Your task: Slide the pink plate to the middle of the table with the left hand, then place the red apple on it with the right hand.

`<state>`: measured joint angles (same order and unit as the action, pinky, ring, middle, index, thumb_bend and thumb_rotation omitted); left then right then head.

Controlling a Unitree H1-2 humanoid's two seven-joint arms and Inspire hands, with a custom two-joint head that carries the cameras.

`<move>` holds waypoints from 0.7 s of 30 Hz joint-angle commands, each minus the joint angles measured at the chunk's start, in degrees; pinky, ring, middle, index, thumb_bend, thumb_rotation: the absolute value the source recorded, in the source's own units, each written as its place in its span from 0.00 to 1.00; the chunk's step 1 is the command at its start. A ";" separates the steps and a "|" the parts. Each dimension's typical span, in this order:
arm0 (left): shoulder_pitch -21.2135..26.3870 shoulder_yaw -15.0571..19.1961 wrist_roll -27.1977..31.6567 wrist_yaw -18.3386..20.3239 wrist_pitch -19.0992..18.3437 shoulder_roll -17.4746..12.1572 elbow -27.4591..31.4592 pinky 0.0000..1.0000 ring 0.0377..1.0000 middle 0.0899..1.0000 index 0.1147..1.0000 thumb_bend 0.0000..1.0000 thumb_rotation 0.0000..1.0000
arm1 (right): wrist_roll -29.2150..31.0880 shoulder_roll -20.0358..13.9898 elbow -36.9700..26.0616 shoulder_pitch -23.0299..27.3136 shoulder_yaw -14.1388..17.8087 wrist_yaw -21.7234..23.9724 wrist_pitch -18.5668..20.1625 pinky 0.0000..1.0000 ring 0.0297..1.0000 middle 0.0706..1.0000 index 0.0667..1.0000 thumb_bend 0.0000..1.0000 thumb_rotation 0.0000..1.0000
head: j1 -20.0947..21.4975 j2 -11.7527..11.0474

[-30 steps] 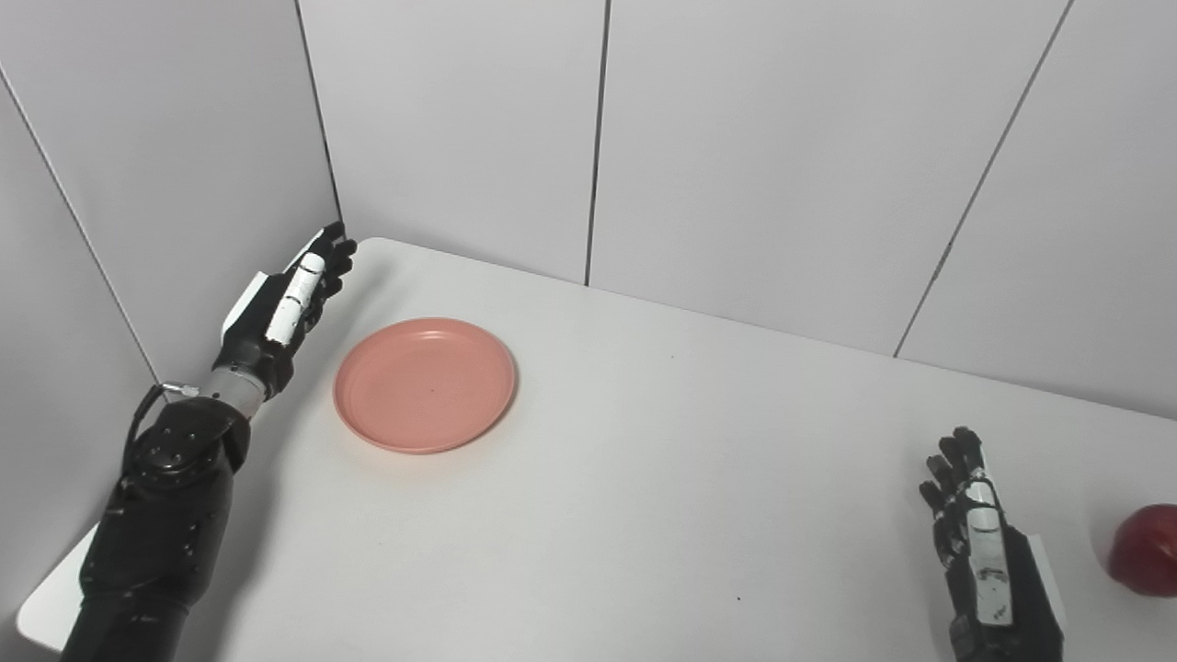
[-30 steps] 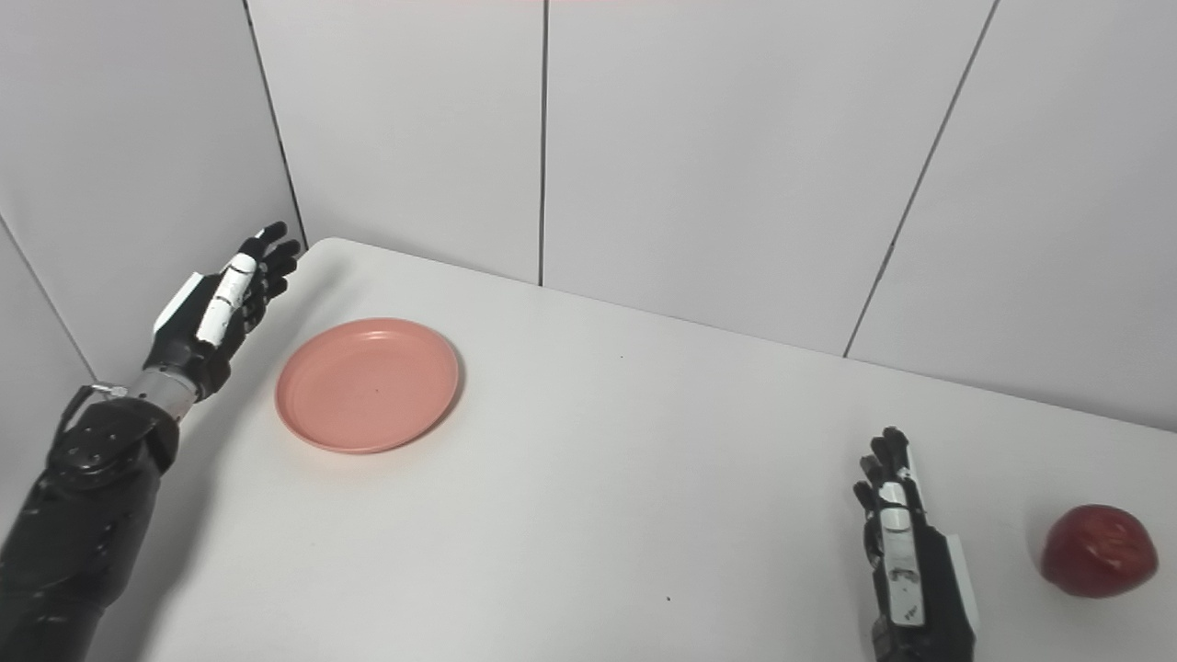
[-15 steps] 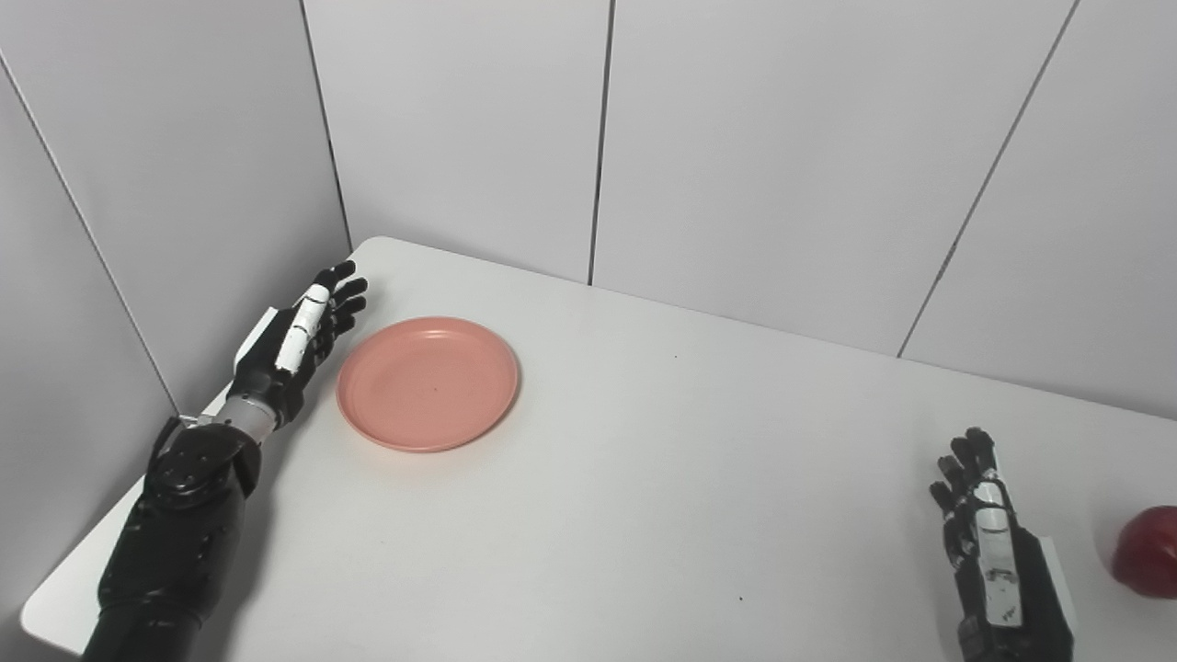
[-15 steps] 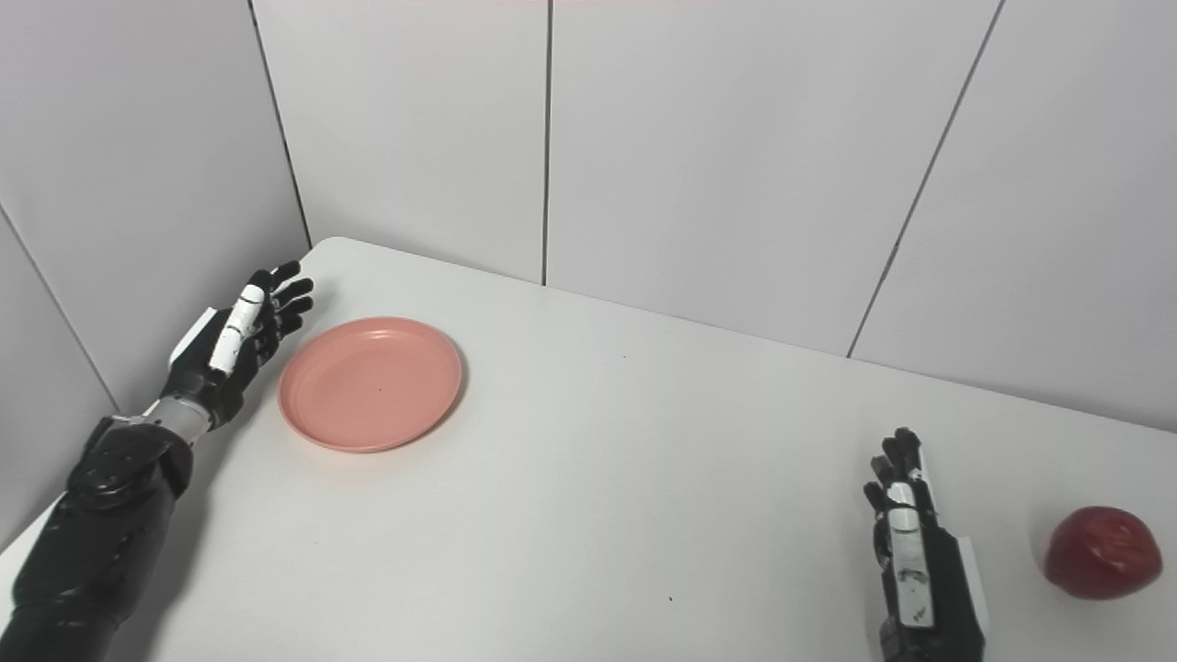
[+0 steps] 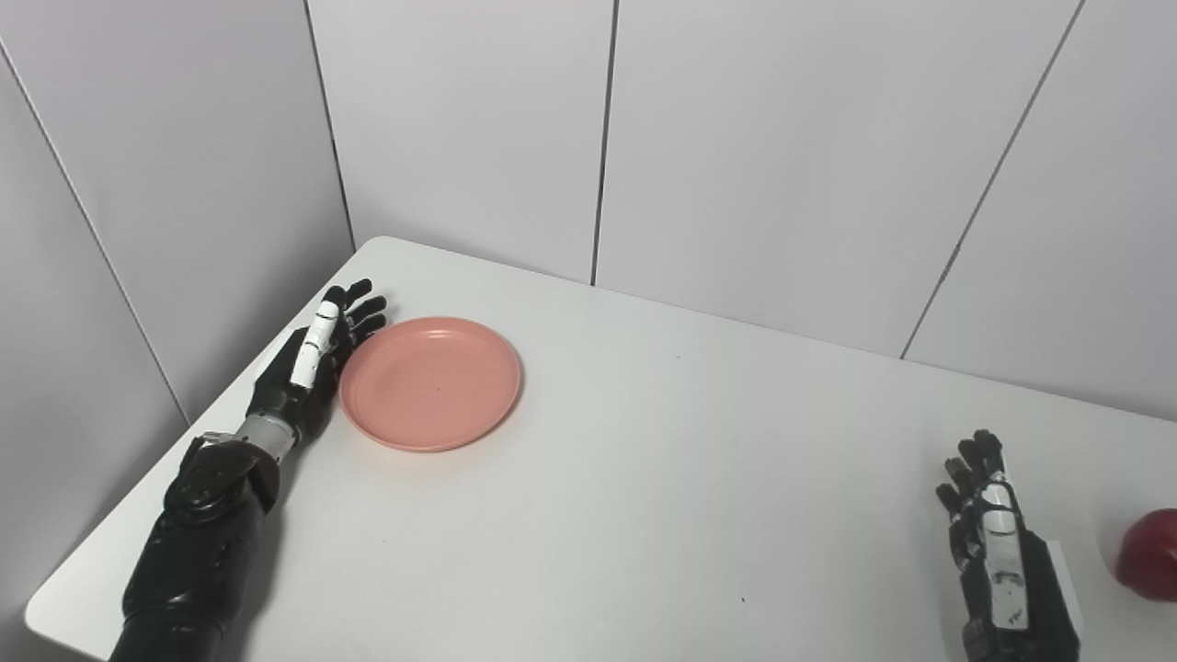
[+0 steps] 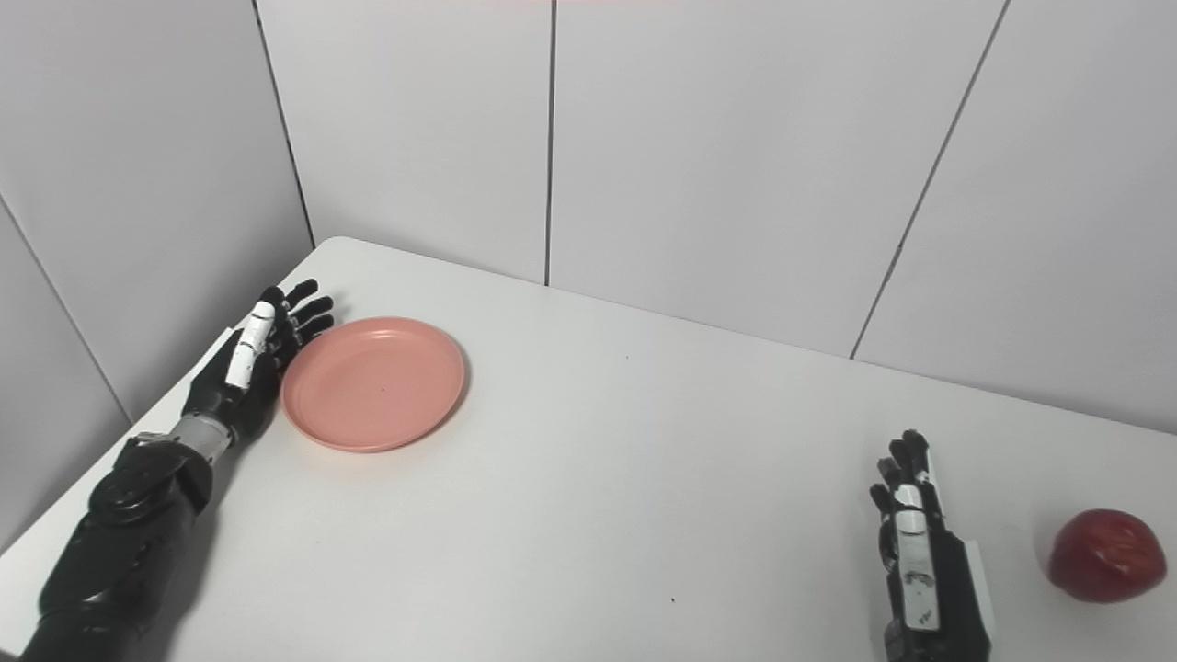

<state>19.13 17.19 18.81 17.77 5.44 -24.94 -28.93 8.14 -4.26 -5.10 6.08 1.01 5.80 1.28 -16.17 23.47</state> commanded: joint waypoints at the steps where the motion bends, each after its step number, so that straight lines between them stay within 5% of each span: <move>1: 1.75 -0.42 1.14 1.57 0.99 -0.26 1.41 0.93 0.92 0.91 0.91 0.64 1.00 | 0.35 0.20 -2.14 1.23 0.37 -0.24 0.22 1.00 1.00 1.00 1.00 0.62 0.93 | 0.03 0.04; 8: 1.45 -1.48 0.61 1.89 1.77 0.97 2.16 0.92 0.91 0.90 0.90 0.67 1.00 | 0.06 0.05 -2.13 1.25 0.28 -0.22 -0.10 1.00 1.00 0.99 1.00 0.64 0.93 | 0.93 0.24; 21: 1.19 -4.23 1.20 1.23 -4.07 5.15 9.52 0.94 0.93 0.92 0.91 0.63 1.00 | 0.26 0.04 -1.69 1.42 0.05 0.35 -0.97 1.00 1.00 1.00 1.00 0.64 0.91 | 2.64 0.66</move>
<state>18.56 13.23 19.03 19.10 1.88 -19.79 -22.15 8.03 -4.26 -5.08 6.09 0.99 5.78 1.31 -13.62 24.08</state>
